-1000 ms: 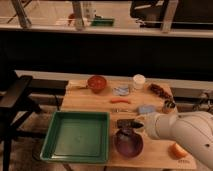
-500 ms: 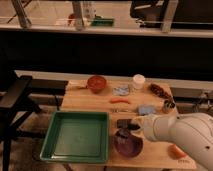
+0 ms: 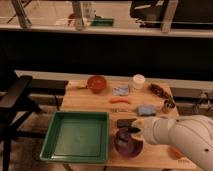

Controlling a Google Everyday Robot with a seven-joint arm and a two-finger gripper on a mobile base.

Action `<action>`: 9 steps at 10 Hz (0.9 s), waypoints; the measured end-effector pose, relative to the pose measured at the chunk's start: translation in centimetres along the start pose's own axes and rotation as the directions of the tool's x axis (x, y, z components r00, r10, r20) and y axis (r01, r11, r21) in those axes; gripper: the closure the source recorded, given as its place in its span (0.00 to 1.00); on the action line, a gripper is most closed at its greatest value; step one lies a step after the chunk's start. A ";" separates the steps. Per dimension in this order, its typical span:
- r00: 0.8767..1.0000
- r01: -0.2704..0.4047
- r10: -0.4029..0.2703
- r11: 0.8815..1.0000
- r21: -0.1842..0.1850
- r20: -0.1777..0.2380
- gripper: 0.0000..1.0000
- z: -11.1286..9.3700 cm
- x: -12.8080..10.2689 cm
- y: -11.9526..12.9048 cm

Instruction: Wipe purple bowl with brush

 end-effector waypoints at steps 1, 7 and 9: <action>1.000 0.002 -0.002 1.000 -0.003 -0.016 1.00 -0.1 0.3 0.2; 0.994 0.039 -0.043 0.998 -0.047 -0.101 1.00 0.5 1.6 0.9; 0.993 0.046 -0.053 0.997 -0.063 -0.108 1.00 1.0 1.9 1.0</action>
